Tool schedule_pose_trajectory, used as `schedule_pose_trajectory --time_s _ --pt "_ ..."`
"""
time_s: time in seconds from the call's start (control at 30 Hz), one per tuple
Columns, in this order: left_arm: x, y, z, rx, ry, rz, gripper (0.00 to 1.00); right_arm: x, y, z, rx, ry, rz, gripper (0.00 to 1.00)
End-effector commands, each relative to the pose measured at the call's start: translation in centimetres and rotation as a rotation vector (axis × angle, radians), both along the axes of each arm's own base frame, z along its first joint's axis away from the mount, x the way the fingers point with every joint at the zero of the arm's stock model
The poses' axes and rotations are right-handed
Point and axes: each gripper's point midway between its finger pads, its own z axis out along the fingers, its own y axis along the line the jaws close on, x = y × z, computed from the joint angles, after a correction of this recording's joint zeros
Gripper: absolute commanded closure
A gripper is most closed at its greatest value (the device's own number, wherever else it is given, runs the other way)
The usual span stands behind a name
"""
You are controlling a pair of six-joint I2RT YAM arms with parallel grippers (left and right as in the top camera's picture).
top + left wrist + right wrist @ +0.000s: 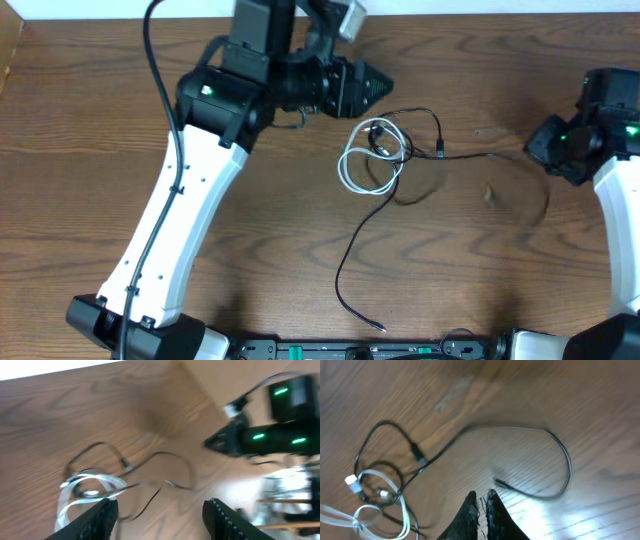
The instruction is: Untangle cables
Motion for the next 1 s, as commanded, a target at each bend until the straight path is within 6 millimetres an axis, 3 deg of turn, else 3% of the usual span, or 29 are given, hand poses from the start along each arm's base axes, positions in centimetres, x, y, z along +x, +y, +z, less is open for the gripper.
schedule_pose_trajectory --time_s 0.0,0.1,0.2,0.37,0.5,0.7,0.73,0.97 --pt "2.5 2.5 -1.8 0.181 -0.101 0.116 0.40 -0.4 -2.3 0.0 -0.039 0.009 -0.070 0.97" --pt "3.2 3.2 -2.2 0.218 -0.111 0.158 0.40 -0.7 -3.6 0.1 -0.048 0.010 -0.081 0.98" --pt "3.7 3.1 -3.3 0.239 -0.098 0.155 0.40 -0.4 -3.2 0.2 -0.027 -0.011 0.021 0.91" --pt "5.2 2.3 -7.5 0.279 -0.013 0.138 0.40 0.3 -0.2 0.6 0.033 -0.065 0.274 0.61" --pt "5.9 0.9 -11.8 0.285 0.088 0.076 0.40 0.0 0.0 0.4 0.028 -0.053 0.298 0.36" --pt "5.8 -1.3 -18.2 0.309 0.156 -0.105 0.40 0.0 0.1 0.4 0.033 -0.052 0.299 0.31" --pt "5.8 -1.7 -20.2 0.340 0.148 -0.157 0.40 0.0 0.0 0.3 0.033 -0.048 0.299 0.28" --pt "5.1 -3.2 -26.3 0.411 0.153 -0.301 0.45 -0.1 0.2 0.3 0.021 -0.045 0.334 0.24"
